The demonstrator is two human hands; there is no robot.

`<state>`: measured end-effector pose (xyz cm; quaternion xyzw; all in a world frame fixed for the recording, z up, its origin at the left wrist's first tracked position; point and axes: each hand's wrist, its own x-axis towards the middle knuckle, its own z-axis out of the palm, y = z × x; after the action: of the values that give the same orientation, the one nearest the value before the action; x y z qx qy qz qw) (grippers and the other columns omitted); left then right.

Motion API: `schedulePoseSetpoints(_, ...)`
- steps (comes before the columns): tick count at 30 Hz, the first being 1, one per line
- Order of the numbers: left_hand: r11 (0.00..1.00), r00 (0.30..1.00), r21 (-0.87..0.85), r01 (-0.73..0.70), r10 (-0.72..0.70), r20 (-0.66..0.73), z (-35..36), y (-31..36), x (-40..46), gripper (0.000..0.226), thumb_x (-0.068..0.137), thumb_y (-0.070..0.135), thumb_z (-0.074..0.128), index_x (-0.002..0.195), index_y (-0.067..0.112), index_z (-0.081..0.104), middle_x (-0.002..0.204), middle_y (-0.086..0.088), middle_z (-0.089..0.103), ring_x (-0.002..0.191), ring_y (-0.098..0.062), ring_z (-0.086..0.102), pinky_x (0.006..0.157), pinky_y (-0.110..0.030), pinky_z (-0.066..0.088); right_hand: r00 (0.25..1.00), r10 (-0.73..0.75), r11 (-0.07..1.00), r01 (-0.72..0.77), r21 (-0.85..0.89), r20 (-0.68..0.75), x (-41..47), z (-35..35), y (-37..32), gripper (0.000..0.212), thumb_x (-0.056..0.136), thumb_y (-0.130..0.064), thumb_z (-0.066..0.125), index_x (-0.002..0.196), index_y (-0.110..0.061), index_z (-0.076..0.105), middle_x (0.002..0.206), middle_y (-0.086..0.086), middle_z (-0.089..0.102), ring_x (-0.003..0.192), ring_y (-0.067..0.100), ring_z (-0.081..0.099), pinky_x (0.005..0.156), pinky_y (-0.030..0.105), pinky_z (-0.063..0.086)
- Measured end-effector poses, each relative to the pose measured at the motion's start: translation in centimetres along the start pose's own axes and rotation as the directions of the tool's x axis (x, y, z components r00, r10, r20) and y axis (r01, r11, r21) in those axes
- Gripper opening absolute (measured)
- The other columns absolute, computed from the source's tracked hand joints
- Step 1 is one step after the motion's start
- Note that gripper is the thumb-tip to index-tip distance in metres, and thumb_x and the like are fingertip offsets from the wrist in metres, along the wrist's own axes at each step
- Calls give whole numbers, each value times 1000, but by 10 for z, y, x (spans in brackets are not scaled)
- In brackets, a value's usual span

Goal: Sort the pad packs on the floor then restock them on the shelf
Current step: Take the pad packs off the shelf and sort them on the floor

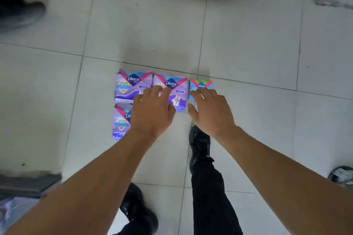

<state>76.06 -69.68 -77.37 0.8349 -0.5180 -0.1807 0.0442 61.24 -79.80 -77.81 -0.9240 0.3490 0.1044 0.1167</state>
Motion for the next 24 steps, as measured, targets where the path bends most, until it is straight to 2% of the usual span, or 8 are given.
schedulePoseSetpoints(3, 998, 997, 12, 70, -69, -31, -57, -22, -58, 37, 86, 33, 59, 119, 15, 60, 118, -8, 64, 102, -31, 60, 80, -41, 47, 992, -128, 989, 129, -73, 22, -26, -60, -59, 46, 86, -39, 39, 115, -14, 65, 108, 8, 67, 92, 31, 63, 66, 38, 48)
schedulePoseSetpoints(6, 978, 977, -17, 207, -208, -43, -104, -53, -113, 40, 90, 37, 56, 125, 17, 56, 123, -7, 61, 106, -29, 59, 86, -41, 47, 973, -228, 968, 229, -98, 23, -40, -105, -121, 45, 86, -37, 38, 115, -15, 64, 109, 8, 66, 92, 33, 62, 70, 39, 49)
schedulePoseSetpoints(9, 931, 927, -42, 364, -366, -84, -146, -89, -169, 40, 94, 38, 46, 129, 19, 53, 124, -5, 59, 107, -27, 57, 87, -40, 43, 928, -371, 921, 370, -118, 11, -47, -136, -189, 43, 86, -36, 38, 112, -15, 64, 103, 9, 66, 87, 33, 62, 67, 38, 47)
schedulePoseSetpoints(11, 877, 869, -86, 473, -480, -119, -167, -112, -207, 40, 96, 37, 42, 132, 22, 50, 128, -2, 55, 112, -25, 53, 90, -38, 39, 885, -465, 877, 460, -136, -6, -52, -152, -236, 42, 85, -36, 38, 110, -15, 65, 99, 7, 66, 82, 31, 62, 62, 35, 45)
schedulePoseSetpoints(17, 659, 600, -272, 701, -752, -273, -220, -155, -330, 38, 96, 36, 44, 131, 22, 51, 128, -2, 56, 114, -25, 54, 93, -42, 42, 648, -758, 650, 745, -147, -70, -88, -174, -361, 41, 84, -35, 48, 116, -15, 63, 109, 6, 66, 86, 29, 64, 66, 35, 47)
schedulePoseSetpoints(24, 336, 181, -486, 807, -923, -339, -240, -175, -486, 35, 90, 32, 51, 122, 19, 57, 117, -6, 59, 107, -29, 54, 87, -40, 43, 343, -939, 344, 937, -65, -27, -176, -174, -486, 41, 87, -33, 53, 122, -12, 59, 111, 9, 64, 90, 34, 62, 65, 41, 51)
